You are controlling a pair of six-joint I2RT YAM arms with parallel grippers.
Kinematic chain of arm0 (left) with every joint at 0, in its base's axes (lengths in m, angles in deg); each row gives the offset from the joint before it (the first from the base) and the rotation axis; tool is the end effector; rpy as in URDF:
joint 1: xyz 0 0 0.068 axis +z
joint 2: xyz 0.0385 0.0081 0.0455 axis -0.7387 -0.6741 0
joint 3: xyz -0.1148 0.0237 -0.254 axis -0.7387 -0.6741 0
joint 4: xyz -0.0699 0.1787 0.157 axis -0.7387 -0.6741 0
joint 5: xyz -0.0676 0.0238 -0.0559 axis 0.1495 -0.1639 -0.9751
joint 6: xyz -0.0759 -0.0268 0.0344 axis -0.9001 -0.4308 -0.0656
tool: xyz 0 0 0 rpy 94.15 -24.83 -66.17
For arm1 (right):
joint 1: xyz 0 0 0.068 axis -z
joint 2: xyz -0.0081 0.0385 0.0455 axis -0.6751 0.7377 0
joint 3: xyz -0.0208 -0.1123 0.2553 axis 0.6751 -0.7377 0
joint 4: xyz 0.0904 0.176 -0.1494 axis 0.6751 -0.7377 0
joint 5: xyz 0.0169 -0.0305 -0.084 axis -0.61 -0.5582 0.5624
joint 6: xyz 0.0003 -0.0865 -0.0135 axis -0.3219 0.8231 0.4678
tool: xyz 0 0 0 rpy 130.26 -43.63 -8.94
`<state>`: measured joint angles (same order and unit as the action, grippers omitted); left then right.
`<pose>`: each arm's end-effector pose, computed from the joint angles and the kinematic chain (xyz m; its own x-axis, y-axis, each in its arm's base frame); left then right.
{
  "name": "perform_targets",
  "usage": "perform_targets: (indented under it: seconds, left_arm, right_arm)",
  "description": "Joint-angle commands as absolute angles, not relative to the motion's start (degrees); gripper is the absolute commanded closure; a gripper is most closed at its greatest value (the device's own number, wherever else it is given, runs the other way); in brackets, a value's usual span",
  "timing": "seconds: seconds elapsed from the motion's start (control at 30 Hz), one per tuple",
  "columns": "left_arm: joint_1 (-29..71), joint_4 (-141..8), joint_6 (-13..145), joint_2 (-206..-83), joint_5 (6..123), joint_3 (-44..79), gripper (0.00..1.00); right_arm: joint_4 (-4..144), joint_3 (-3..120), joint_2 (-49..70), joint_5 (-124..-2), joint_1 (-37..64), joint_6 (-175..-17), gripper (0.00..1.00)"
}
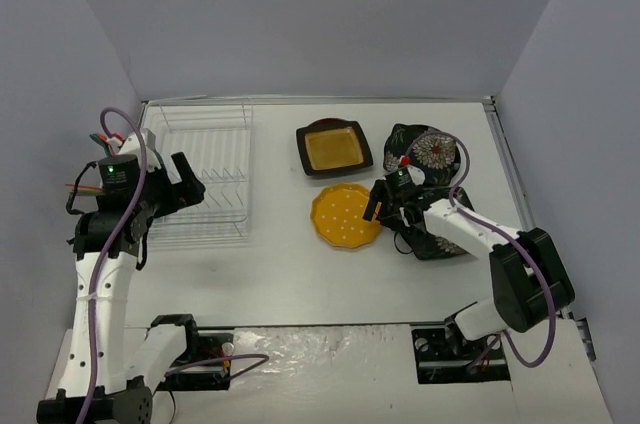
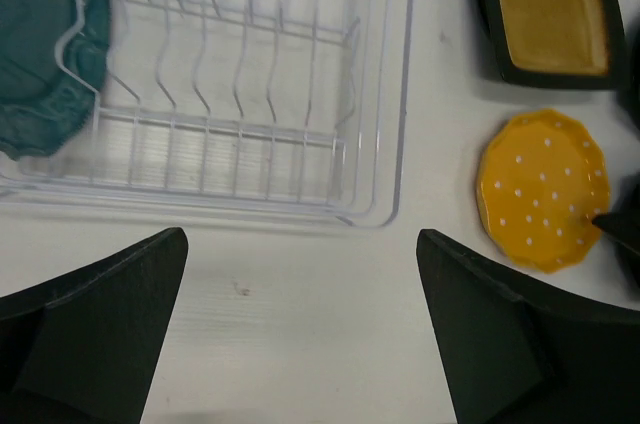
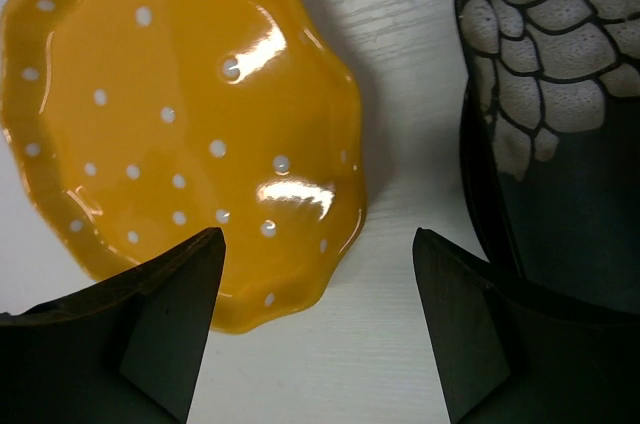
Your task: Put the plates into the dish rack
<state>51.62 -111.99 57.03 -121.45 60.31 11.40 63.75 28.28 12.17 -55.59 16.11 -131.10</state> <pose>0.1931 -0.0033 0.3683 -0.4983 -0.3751 -0.7816 -0.0567 0.9137 -0.4023 0.2803 0.1389 0.1842 -0.7631 0.3679 -0.5314 0.0882 0.8738 0.4783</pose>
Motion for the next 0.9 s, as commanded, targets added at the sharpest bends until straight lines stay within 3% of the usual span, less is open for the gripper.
perform_targets:
  seconds: [0.0, 0.4, 0.67, 0.87]
  left_arm:
    - [47.1, -111.8, 52.2, -119.4, 57.1, 9.5, 0.03]
    - [38.0, -108.6, 45.1, -117.6, 56.2, 5.1, 0.03]
    - [33.4, -105.2, 41.2, -118.8, 56.9, 3.6, 0.03]
    - [29.5, -101.5, 37.4, -120.0, 57.9, 2.3, 0.03]
  right_arm:
    - [65.3, 29.3, 14.9, -49.2, 15.6, -135.3, 0.30]
    - [69.5, 26.0, 19.3, -47.5, 13.4, -138.2, 0.52]
    - [69.5, 23.5, 18.9, -47.1, 10.5, -142.3, 0.62]
    - [69.5, 22.7, 20.4, -47.5, 10.1, -144.4, 0.79]
